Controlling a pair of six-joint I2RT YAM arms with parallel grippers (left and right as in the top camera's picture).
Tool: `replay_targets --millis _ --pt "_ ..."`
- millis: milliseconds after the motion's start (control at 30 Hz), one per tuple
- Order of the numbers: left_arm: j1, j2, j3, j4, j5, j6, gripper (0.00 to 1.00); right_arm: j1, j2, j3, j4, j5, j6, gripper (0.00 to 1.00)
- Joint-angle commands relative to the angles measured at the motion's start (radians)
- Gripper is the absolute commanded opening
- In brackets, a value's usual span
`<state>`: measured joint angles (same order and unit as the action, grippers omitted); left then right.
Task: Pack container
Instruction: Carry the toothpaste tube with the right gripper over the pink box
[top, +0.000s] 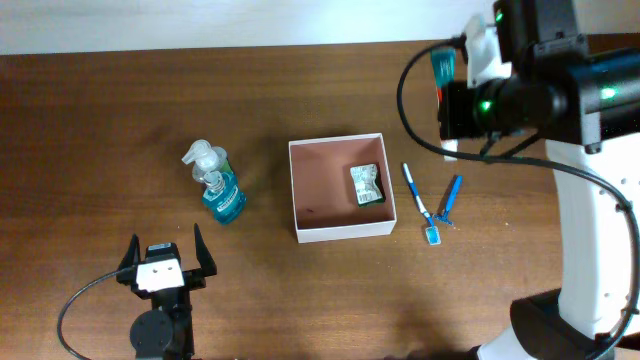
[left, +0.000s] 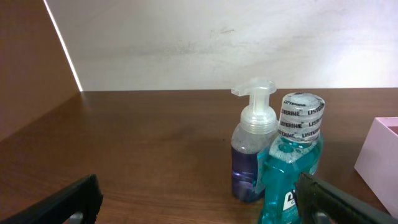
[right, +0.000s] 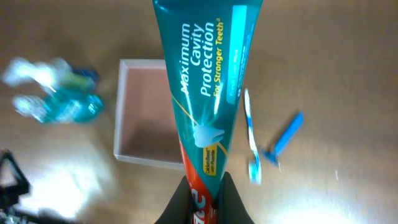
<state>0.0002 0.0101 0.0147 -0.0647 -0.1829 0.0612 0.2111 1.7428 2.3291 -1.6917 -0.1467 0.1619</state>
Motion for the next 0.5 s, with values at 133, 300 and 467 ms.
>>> replay_targets --millis 133,300,467 --pt "-0.005 -0.005 -0.006 0.001 0.004 0.016 0.99 0.007 0.016 -0.375 0.061 0.005 0.038 0.04" --pt "-0.005 -0.005 -0.006 0.001 0.004 0.016 0.99 0.031 0.016 -0.525 0.178 -0.015 0.037 0.04" --pt "-0.005 -0.005 -0.006 0.001 0.004 0.016 0.99 0.08 0.017 -0.605 0.298 -0.015 0.037 0.04"
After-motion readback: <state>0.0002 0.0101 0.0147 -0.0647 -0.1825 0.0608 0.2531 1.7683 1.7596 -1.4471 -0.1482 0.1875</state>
